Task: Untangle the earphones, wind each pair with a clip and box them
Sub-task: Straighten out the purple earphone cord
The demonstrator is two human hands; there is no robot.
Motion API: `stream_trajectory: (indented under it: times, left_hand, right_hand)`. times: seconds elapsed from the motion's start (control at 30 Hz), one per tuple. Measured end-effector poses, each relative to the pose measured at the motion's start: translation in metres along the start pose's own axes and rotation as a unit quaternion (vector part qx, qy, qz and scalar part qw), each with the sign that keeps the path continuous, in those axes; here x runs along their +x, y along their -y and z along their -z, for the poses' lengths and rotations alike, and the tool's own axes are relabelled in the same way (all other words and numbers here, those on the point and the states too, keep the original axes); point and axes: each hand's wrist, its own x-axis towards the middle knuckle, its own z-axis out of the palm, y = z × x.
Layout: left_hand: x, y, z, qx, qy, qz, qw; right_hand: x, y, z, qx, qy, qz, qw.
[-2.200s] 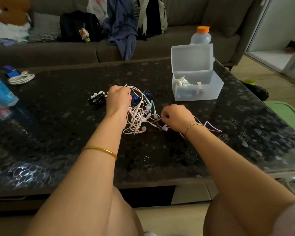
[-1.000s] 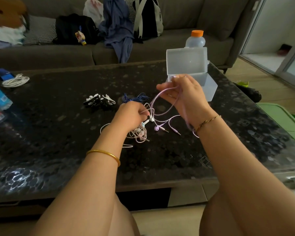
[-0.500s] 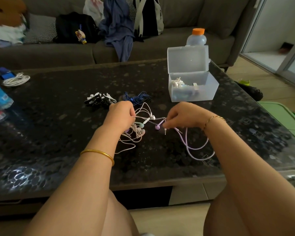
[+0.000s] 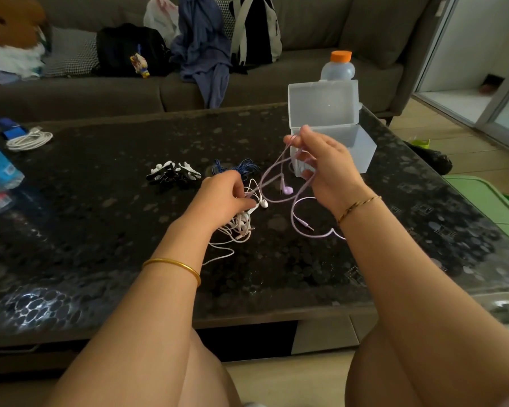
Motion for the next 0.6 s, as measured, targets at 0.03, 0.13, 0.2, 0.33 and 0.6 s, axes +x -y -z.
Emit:
stream_trajectory:
  times: [0.03, 0.13, 0.2, 0.33, 0.6]
  left_hand:
    - [-0.001, -0.002, 0.0, -0.007, 0.003, -0.005, 1.0]
    - [-0.003, -0.002, 0.0, -0.03, 0.023, -0.007, 0.999]
    - [-0.003, 0.001, 0.001, -0.036, 0.037, -0.008, 0.999]
    - [-0.003, 0.002, 0.001, -0.035, 0.059, -0.008, 0.998]
    - [-0.003, 0.007, 0.0, 0.093, 0.085, 0.022, 0.992]
  right_hand:
    - [0.002, -0.001, 0.0, 0.014, -0.011, 0.005, 1.0]
    - [0.007, -0.001, 0.001, 0.063, -0.036, 0.003, 0.997]
    - [0.009, -0.002, 0.003, 0.092, -0.047, -0.01, 0.995]
    - [0.013, -0.002, 0.01, 0.118, -0.1, -0.023, 0.988]
    - [0.014, 0.009, 0.021, 0.162, -0.145, -0.025, 0.976]
